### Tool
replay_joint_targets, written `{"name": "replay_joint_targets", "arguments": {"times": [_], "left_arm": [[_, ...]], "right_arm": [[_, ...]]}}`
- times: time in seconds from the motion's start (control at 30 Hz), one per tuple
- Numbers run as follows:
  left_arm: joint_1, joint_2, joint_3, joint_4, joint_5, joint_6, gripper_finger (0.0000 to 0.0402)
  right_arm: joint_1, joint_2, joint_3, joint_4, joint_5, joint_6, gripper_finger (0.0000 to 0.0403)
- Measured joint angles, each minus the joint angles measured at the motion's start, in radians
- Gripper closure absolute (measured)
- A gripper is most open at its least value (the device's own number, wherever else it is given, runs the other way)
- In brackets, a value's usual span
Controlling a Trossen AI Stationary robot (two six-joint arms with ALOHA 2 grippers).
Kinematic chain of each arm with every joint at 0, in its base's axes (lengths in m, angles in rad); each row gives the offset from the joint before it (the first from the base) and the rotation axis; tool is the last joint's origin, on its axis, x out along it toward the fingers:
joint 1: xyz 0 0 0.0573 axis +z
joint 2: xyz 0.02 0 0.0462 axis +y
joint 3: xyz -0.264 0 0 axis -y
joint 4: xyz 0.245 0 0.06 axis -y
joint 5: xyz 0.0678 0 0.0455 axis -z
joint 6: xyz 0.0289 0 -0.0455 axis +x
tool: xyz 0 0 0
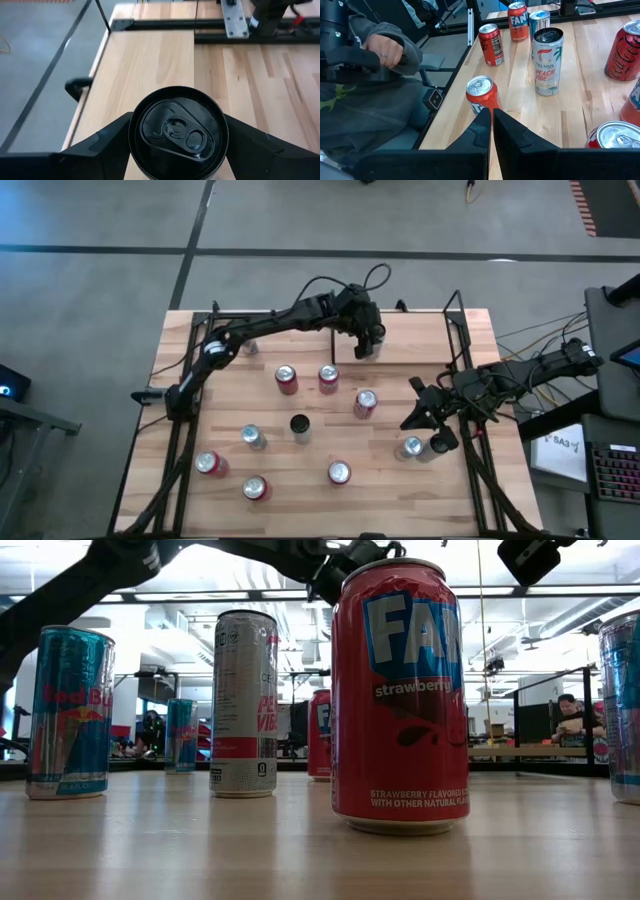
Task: Place canned beverage on shelf
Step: Put the top white soda can on the shelf
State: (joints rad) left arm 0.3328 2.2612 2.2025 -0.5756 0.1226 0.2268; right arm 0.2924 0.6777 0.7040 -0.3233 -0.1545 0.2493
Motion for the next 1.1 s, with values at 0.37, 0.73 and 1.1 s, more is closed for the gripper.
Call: {"name": "replay_joint_targets", "arguments": {"times": [0.37,0.73,1.1], "left_arm": [[0.003,-0.001,-0.008,0.048,0.001,-0.004,0.015],[0.004,-0.029,-0.008,0.022,0.026,-0.003,0.015],[0.005,-0.149,-0.203,0.149,0.026,-0.023,0.015]], "right_arm": [[0.0,0.0,-0.002,0.0,0.0,-0.008,0.0394],[0.0,0.0,-0.002,0.001,0.0,-0.015,0.0394],[0.0,0.0,-0.012,0.013,0.0,-0.018,0.0394]]}}
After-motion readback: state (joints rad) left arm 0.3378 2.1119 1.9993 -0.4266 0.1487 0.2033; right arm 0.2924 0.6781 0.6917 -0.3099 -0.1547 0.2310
